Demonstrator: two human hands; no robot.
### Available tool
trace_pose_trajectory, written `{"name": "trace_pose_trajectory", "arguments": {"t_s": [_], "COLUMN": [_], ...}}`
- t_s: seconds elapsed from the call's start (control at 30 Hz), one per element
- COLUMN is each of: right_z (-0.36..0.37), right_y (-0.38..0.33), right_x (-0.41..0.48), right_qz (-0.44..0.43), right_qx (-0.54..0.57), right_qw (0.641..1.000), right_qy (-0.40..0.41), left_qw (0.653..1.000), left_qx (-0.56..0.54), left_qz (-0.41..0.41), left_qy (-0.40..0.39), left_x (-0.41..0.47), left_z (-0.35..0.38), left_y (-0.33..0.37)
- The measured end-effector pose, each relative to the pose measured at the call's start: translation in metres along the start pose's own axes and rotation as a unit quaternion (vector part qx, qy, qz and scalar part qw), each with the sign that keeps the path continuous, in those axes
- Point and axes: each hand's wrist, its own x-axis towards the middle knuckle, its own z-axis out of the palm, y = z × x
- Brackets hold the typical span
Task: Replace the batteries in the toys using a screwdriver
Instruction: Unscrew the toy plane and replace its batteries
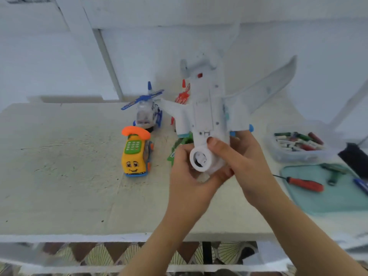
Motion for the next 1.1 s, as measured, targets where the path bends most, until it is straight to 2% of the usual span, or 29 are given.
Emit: {"name": "trace_pose_trajectory", "arguments": {"t_s": [0.1,0.17,0.33,0.43,0.53,0.67,0.77,0.83,0.9,1.0,1.1], "right_z": [-0.042,-0.073,-0.137,-0.176,-0.209,-0.232,-0.238,-0.240,-0.242,-0.240,-0.236], "right_y": [0.002,0.005,-0.003,-0.012,-0.017,-0.017,-0.013,-0.010,-0.005,-0.007,-0.011], "right_x": [-0.012,-0.015,-0.028,-0.032,-0.027,-0.022,-0.020,-0.018,-0.018,-0.018,-0.014], "right_qz": [0.028,0.051,0.101,0.157,0.260,0.396,0.430,0.432,0.427,0.413,0.326], "right_qx": [-0.003,-0.003,0.025,0.032,-0.033,-0.067,-0.066,-0.099,-0.125,-0.121,-0.247], "right_qw": [1.000,0.999,0.991,0.978,0.952,0.888,0.872,0.866,0.868,0.879,0.896], "right_qy": [0.005,-0.002,-0.085,-0.134,-0.155,-0.222,-0.225,-0.230,-0.223,-0.206,-0.174], "left_qw": [0.996,0.991,0.969,0.934,0.913,0.902,0.885,0.889,0.900,0.907,0.912], "left_qx": [0.068,0.110,0.165,0.255,0.335,0.367,0.373,0.365,0.364,0.365,0.366], "left_qz": [-0.015,0.025,0.158,0.215,0.224,0.133,0.110,0.089,0.070,0.092,0.106], "left_qy": [-0.064,-0.068,0.099,0.131,0.054,-0.185,-0.254,-0.261,-0.231,-0.187,-0.148], "left_x": [-0.019,-0.033,-0.061,-0.057,-0.047,-0.050,-0.060,-0.065,-0.069,-0.072,-0.075], "left_z": [0.021,0.033,0.043,0.043,0.041,0.045,0.054,0.059,0.061,0.061,0.058], "left_y": [-0.009,-0.014,-0.025,-0.019,-0.009,-0.003,-0.013,-0.020,-0.026,-0.036,-0.047]}}
